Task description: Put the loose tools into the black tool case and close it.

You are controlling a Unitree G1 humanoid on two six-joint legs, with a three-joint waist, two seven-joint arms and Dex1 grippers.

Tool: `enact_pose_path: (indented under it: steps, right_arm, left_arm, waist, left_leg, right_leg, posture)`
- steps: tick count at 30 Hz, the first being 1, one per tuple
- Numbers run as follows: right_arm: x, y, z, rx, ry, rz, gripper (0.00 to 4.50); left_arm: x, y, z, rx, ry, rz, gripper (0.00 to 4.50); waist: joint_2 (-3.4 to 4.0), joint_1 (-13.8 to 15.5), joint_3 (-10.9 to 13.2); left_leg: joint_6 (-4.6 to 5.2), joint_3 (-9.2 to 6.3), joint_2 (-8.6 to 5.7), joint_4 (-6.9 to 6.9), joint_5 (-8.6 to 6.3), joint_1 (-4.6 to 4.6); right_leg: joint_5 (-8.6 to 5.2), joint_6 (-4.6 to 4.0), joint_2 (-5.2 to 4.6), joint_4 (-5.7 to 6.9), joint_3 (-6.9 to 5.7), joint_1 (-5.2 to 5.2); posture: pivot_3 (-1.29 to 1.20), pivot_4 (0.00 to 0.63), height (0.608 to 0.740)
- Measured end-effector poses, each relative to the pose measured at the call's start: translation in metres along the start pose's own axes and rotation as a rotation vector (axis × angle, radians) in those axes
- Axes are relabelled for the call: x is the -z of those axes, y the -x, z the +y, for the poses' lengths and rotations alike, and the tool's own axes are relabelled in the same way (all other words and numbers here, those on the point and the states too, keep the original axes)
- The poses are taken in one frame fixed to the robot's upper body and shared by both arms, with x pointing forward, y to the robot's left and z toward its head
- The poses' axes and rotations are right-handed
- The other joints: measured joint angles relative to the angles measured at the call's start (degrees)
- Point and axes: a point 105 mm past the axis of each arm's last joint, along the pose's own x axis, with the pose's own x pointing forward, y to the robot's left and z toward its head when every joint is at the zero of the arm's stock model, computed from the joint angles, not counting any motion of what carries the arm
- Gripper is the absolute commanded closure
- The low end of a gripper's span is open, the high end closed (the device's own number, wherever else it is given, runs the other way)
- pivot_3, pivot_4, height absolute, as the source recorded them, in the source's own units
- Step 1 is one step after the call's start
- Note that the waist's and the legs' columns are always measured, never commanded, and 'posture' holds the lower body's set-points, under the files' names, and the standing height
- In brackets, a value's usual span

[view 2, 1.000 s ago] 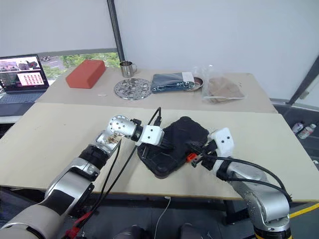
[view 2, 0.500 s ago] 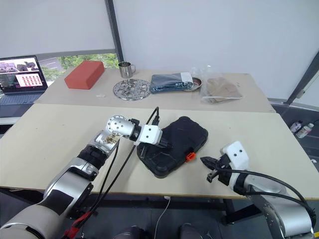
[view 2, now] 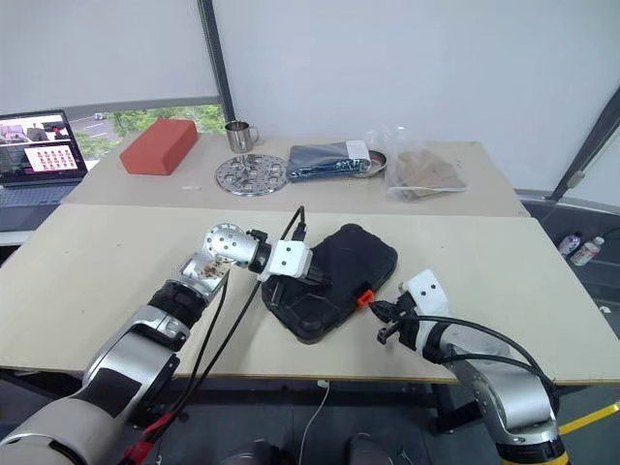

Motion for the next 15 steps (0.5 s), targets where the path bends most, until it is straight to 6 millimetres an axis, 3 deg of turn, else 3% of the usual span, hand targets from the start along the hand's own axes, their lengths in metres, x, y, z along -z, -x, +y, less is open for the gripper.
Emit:
enact_pose_path:
  steps: [15]
  right_arm:
    - [0.003,-0.011,-0.005,0.016,0.013,0.009,4.50]
  left_arm:
    - [0.002,0.003,0.000,-0.013,0.013,0.000,4.48]
  waist:
    - [0.01,-0.26,0.00]
  left_leg:
    - [-0.03,0.00,0.01,-0.04,0.02,-0.01]
  right_leg:
    - [0.01,-0.02,-0.03,0.00,0.01,-0.04]
  posture:
    - [0.00,0.150,0.736]
